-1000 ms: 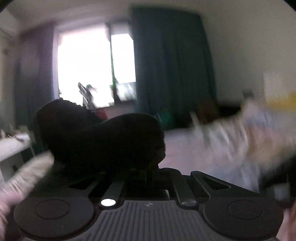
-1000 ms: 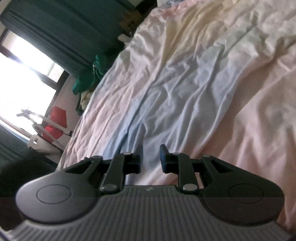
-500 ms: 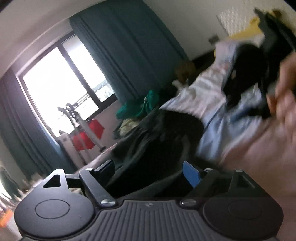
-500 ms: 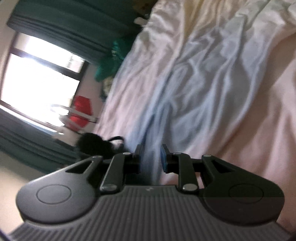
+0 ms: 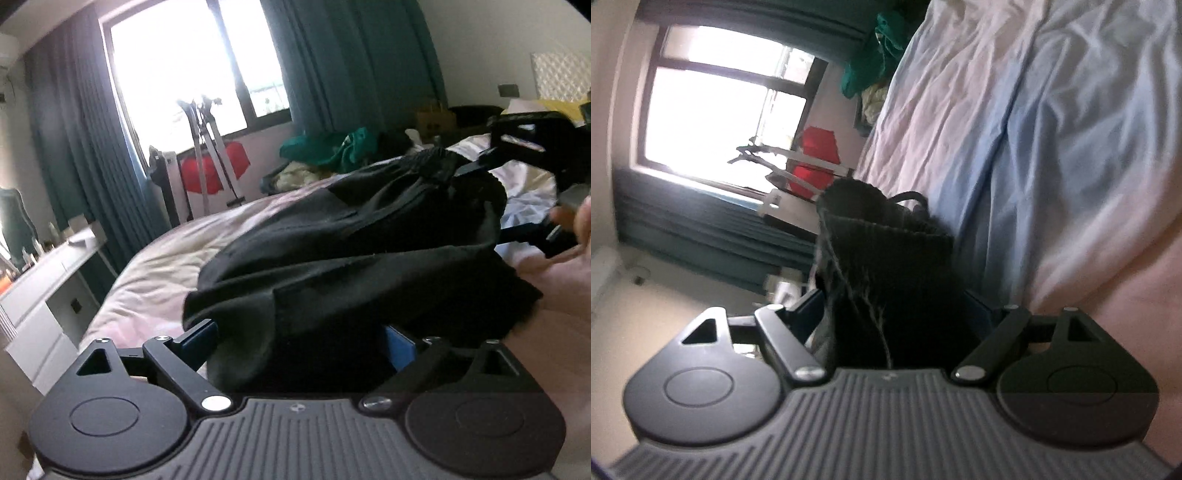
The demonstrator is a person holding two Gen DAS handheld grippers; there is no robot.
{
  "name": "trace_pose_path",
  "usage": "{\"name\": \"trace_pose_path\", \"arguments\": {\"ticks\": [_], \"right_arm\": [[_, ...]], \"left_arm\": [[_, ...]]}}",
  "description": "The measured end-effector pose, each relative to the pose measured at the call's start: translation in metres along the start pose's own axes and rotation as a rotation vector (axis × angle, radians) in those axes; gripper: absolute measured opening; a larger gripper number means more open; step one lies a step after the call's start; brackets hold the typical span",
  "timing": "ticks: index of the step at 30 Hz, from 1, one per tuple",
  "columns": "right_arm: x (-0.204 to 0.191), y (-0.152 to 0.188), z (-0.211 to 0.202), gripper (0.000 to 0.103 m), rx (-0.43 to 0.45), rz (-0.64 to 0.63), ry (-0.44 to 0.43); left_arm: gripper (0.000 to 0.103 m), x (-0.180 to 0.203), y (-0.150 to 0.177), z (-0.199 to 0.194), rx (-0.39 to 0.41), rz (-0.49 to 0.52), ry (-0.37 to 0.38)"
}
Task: Fold clothes
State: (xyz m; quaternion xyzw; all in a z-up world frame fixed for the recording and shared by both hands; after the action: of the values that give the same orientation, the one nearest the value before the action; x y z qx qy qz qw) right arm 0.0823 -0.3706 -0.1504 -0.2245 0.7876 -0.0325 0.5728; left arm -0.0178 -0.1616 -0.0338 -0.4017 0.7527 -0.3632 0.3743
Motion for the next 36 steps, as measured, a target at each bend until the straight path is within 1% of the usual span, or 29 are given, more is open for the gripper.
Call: {"name": "trace_pose_path", "arguments": {"ticks": [2,4,6,7,8,9,10,11,12,14,16,18,20,22,25,27,30,31,34,36], "right_arm": [[-0.006,0.001,0.012,0.083,-0.003,-0.058,0.018],[-0.011,0.001,0.025,0.083,-0.006,-0.116,0.035],[-0.018,0.002,0.026,0.079,0.005,-0.171,0.047],[-0.022,0.003,0.027,0.073,0.009,-0.195,0.050],[-0.025,0.004,0.025,0.062,0.011,-0.216,0.048],[-0.028,0.004,0.024,0.055,0.012,-0.238,0.046],[-0.032,0.005,0.023,0.045,0.014,-0.260,0.044],[-0.034,0.007,0.018,0.038,0.019,-0.275,0.044],[-0.036,0.008,0.015,0.035,0.024,-0.289,0.040],[-0.042,0.008,0.006,0.027,0.035,-0.305,0.028],[-0.047,0.008,-0.003,0.025,0.047,-0.310,0.006],[-0.053,0.012,-0.013,0.025,0.074,-0.324,-0.013],[-0.060,0.015,-0.023,0.024,0.095,-0.342,-0.037],[-0.067,0.020,-0.027,0.024,0.118,-0.386,-0.037],[-0.063,0.023,-0.031,0.024,0.128,-0.419,0.022],[-0.049,0.027,-0.030,0.024,0.109,-0.393,0.080],[-0.026,0.030,-0.019,0.024,0.050,-0.354,0.163],[-0.024,0.030,-0.018,0.024,0.048,-0.352,0.162],[-0.022,0.031,-0.017,0.024,0.045,-0.355,0.164],[-0.021,0.031,-0.017,0.025,0.043,-0.348,0.161]], "left_arm": [[0.096,-0.007,-0.002,0.003,-0.001,-0.031,-0.003],[0.097,-0.009,0.001,0.009,-0.017,-0.035,-0.030],[0.097,-0.013,0.005,0.015,-0.033,-0.050,-0.049],[0.097,-0.015,0.007,0.017,-0.040,-0.062,-0.055],[0.097,-0.017,0.009,0.020,-0.048,-0.074,-0.061],[0.097,-0.019,0.011,0.022,-0.055,-0.085,-0.067],[0.097,-0.021,0.013,0.024,-0.062,-0.098,-0.073],[0.097,-0.028,0.014,0.023,-0.069,-0.132,-0.082],[0.097,-0.036,0.014,0.021,-0.075,-0.167,-0.092],[0.097,-0.059,0.018,0.020,-0.093,-0.281,-0.124],[0.097,-0.086,0.024,0.019,-0.111,-0.413,-0.148],[0.097,-0.113,0.029,0.015,-0.095,-0.554,-0.124],[0.097,-0.128,0.030,0.009,-0.066,-0.623,-0.104],[0.097,-0.132,0.027,0.005,-0.034,-0.621,-0.105],[0.097,-0.129,0.024,0.008,-0.025,-0.577,-0.101],[0.097,-0.125,0.024,0.013,-0.033,-0.555,-0.099],[0.097,-0.115,0.028,0.025,-0.064,-0.530,-0.098],[0.097,-0.112,0.029,0.028,-0.074,-0.523,-0.097],[0.097,-0.112,0.035,0.031,-0.090,-0.546,-0.096],[0.095,-0.115,0.039,0.032,-0.102,-0.567,-0.116]]}}
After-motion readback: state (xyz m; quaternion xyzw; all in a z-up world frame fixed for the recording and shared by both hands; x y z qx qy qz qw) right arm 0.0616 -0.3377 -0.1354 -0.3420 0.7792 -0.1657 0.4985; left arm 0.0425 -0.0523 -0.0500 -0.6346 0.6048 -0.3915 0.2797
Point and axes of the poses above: each gripper's, at about its wrist camera, not at the fingertips, and z roughly the way its jaws point, x to its right, y to its underside, the point moved 3 cm from there along z, roughly the way its jaws point, and after that the axes turned 2 degrees about -z, right-handed, at the moved point
